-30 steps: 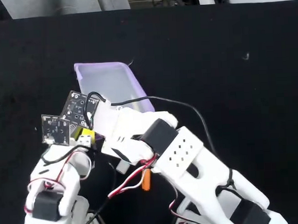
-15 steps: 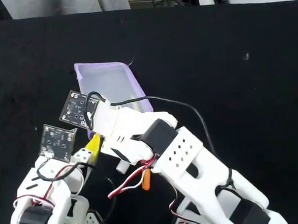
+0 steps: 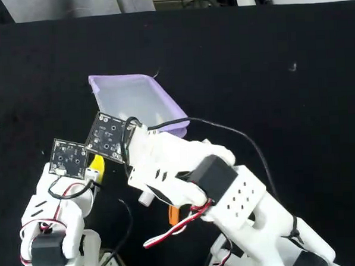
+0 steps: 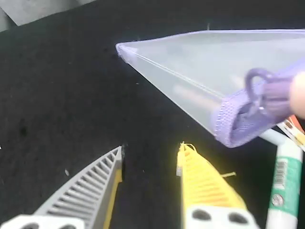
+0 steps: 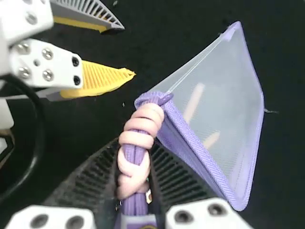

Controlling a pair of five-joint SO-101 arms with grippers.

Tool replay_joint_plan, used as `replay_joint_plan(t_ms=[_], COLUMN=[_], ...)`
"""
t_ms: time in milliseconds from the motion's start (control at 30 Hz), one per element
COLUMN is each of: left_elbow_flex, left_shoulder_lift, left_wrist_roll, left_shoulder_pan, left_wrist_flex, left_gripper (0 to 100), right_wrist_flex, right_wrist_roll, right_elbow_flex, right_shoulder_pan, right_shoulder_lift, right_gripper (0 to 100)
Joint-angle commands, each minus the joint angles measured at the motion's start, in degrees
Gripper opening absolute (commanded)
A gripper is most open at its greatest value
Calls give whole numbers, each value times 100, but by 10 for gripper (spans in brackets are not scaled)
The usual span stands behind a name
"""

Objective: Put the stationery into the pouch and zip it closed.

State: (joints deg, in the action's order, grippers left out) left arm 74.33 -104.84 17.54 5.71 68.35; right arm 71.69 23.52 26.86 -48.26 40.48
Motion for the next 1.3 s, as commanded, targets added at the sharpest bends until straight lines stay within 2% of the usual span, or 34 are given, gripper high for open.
replay_joint_plan(t_ms=[0, 267, 567, 833, 1167, 1267], left_elbow_flex=[-145, -936, -734, 154, 321, 435], left_shoulder_lift=[9, 9, 9, 9, 9, 9], left_wrist_roll=[26, -580, -580, -589, -589, -589], left_shoulder_pan=[-4, -796, -813, -796, -734, -734], left_wrist_flex=[-176, 589, 343, -651, -809, -1081], left_gripper=[195, 195, 195, 195, 195, 158], right_wrist_flex=[-211, -422, -387, -378, -378, -378], right_wrist_roll=[18, 18, 18, 18, 18, 18], right_elbow_flex=[-13, -13, -13, -13, -13, -4], right_shoulder_pan=[-70, -70, -88, -97, -97, -97], right_shoulder_lift=[136, -251, -268, -268, -268, -268], right_gripper=[11, 11, 11, 11, 11, 11])
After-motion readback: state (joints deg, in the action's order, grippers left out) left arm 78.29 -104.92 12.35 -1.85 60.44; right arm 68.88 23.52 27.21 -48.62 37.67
